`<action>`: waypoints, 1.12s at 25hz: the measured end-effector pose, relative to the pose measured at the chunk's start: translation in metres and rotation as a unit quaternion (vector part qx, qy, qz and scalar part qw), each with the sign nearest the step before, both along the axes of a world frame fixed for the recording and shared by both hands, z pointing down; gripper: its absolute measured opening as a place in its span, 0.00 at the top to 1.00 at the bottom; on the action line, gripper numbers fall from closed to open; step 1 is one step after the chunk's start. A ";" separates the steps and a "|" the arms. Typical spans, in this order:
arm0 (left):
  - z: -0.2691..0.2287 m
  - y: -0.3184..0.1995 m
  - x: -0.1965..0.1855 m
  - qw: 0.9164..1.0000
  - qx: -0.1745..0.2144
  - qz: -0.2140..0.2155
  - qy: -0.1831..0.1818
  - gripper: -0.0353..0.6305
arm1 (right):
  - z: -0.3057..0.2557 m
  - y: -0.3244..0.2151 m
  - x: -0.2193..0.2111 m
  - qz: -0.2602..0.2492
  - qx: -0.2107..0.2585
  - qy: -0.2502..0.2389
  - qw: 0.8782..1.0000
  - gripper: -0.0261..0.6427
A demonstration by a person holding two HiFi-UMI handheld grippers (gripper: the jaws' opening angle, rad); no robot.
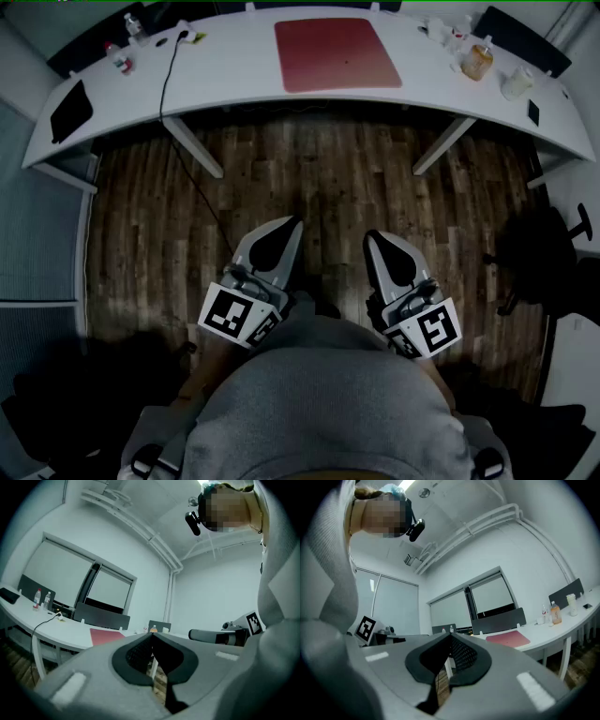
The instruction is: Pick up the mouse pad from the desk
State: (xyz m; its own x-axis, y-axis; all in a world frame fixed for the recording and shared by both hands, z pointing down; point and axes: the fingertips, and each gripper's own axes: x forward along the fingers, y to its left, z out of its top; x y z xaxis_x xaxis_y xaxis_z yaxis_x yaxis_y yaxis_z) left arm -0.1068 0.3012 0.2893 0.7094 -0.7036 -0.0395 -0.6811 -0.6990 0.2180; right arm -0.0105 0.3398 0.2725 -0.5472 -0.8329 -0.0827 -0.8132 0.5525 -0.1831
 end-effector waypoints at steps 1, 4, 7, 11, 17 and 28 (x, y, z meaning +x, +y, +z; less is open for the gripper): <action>0.000 0.001 0.000 1.000 0.000 -0.001 0.000 0.95 | 0.000 0.001 0.001 0.000 0.001 0.000 1.000 0.96; 0.000 0.003 0.000 1.000 -0.001 -0.003 0.001 0.95 | -0.001 0.003 0.002 0.000 0.002 0.001 1.000 0.96; 0.000 0.006 0.002 1.000 0.000 -0.002 -0.001 0.95 | -0.001 0.005 0.001 -0.003 0.002 0.001 1.000 0.96; -0.001 0.010 0.005 1.000 0.002 -0.003 -0.003 0.95 | 0.000 0.010 0.003 -0.008 0.000 0.004 1.000 0.96; 0.001 0.017 0.008 1.000 0.000 -0.006 -0.010 0.95 | 0.003 0.014 0.016 0.017 -0.006 -0.010 1.000 0.96; 0.008 0.040 0.015 1.000 -0.004 -0.028 -0.005 0.95 | 0.015 0.036 0.035 0.023 -0.029 -0.045 0.998 0.96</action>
State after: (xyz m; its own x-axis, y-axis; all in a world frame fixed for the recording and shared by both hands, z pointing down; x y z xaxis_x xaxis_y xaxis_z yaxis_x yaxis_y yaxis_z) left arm -0.0919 0.3415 0.2977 0.6697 -0.7421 -0.0269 -0.7207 -0.6583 0.2173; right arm 0.0246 0.3762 0.2874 -0.5015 -0.8614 -0.0810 -0.8158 0.5020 -0.2872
